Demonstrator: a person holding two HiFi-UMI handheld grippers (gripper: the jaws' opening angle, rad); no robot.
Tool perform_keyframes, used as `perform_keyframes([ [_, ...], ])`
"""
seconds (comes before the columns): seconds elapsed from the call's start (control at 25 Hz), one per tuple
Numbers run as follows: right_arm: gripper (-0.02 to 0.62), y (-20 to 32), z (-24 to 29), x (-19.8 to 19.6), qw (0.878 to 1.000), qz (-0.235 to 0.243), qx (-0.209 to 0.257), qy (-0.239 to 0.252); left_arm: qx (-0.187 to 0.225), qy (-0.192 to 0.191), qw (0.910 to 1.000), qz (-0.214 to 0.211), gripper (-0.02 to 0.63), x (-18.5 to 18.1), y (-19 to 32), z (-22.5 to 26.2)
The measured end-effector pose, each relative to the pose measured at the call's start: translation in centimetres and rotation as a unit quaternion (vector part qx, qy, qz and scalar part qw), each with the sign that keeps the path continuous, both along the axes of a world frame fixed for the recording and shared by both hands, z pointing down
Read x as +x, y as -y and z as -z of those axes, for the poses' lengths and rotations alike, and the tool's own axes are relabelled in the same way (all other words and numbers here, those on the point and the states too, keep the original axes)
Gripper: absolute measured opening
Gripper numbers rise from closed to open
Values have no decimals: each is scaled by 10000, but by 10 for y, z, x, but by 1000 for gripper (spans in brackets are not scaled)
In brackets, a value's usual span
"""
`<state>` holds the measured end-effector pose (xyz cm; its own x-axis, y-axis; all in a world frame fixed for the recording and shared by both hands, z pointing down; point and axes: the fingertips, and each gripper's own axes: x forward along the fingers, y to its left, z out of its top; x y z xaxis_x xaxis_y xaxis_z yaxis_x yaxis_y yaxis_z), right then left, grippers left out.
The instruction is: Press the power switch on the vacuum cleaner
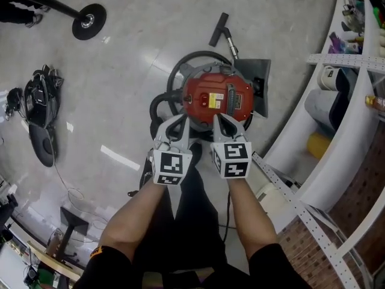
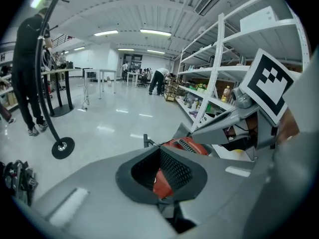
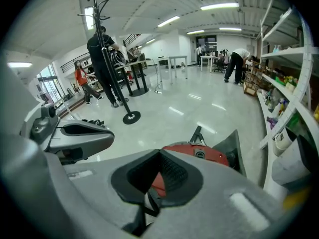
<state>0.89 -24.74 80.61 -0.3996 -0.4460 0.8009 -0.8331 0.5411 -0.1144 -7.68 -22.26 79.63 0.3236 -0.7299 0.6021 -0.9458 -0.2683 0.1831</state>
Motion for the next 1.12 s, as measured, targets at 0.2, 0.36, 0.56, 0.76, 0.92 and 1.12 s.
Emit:
perform_keyframes([
  [0.2, -8, 10, -46, -2, 9995, -65, -248, -163, -297, 158, 9992, -215, 14, 0, 15, -53],
  [0.36, -8, 18, -71, -6, 9987, -116, -418, -273, -453, 215, 9980, -377, 14, -4, 24, -79],
  [0.56, -8, 24, -102, -13, 9970, -108, -631, -431, -630, 274, 9962, -537, 14, -6, 26, -104],
  [0.76, -8, 26, -122, -17, 9950, -72, -814, -579, -694, 272, 9950, -669, 14, -5, 34, -119],
  [0.92, -8, 26, -130, -23, 9938, -90, -924, -617, -770, 268, 9940, -731, 14, -6, 39, -128],
  [1.12, -8, 24, -141, -21, 9916, -90, -1018, -791, -771, 238, 9936, -792, 14, -4, 42, -132],
])
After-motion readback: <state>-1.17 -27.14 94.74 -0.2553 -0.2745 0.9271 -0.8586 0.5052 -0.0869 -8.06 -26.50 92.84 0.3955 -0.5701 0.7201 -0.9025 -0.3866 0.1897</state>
